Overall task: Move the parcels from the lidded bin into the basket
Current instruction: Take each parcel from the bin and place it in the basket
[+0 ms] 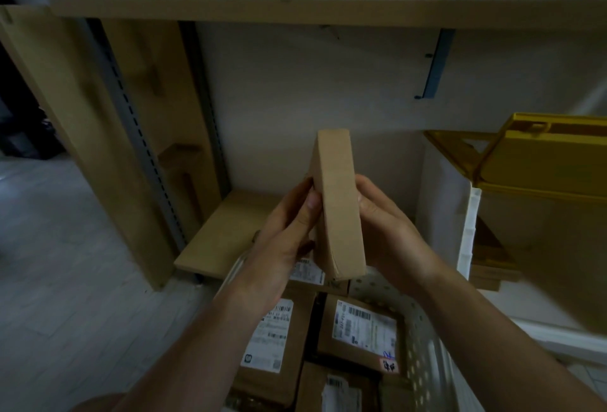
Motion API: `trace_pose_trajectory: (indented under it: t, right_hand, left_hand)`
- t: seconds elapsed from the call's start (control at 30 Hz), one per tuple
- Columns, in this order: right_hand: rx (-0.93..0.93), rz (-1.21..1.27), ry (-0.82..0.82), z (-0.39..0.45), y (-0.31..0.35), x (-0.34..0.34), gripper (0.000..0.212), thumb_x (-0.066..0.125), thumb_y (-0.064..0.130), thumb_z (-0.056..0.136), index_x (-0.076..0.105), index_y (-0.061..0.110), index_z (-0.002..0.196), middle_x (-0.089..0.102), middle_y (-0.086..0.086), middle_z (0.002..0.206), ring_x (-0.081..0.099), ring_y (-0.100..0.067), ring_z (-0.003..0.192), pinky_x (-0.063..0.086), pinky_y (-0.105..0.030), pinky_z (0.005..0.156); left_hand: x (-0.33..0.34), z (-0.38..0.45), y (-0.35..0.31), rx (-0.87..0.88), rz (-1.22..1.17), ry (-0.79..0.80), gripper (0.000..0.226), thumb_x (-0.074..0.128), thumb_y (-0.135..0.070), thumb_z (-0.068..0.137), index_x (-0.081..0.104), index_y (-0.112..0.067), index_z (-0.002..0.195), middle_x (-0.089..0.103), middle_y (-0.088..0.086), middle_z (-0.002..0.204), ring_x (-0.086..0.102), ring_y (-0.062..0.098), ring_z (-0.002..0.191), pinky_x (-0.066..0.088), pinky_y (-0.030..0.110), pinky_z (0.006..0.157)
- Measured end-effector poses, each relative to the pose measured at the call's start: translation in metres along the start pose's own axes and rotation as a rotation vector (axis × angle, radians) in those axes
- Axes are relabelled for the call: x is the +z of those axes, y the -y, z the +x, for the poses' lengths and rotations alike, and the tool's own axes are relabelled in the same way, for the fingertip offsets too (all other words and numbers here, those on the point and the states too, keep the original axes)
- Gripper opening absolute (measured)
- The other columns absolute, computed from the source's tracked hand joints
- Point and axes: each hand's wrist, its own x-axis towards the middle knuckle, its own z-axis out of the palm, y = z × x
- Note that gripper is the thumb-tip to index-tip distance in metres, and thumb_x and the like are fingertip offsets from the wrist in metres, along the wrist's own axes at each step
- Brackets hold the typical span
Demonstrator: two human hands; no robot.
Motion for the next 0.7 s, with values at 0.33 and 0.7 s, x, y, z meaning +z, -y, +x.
trace_pose_trajectory:
  t: [0.33,0.7]
  right_hand:
    - [0.042,-0.150,-0.236,-0.001,-0.001,0.002,0.085,0.074,0.059,0.070,0.045,0.027,0.143,0.065,0.012,0.122,0.070,0.000,0.098,0.058,-0.019,0.069]
    - [0.111,-0.286,-0.435,0.003,0.002,-0.030,0.090,0.088,0.027,0.073,0.033,0.029,0.145,0.064,0.004,0.121,0.068,-0.016,0.106,0.061,-0.040,0.088]
  left_hand:
    - [-0.001,-0.005,0.002,-0.018,-0.118,0.181,0.079,0.095,-0.044,0.056,0.062,-0.044,0.128,0.072,-0.001,0.123,0.067,0.025,0.118,0.060,0.038,0.084]
    - [-0.022,0.005,-0.019,0.259,0.006,-0.215,0.042,0.070,-0.012,0.087,0.060,-0.028,0.124,0.075,0.003,0.116,0.073,0.024,0.106,0.060,0.043,0.087]
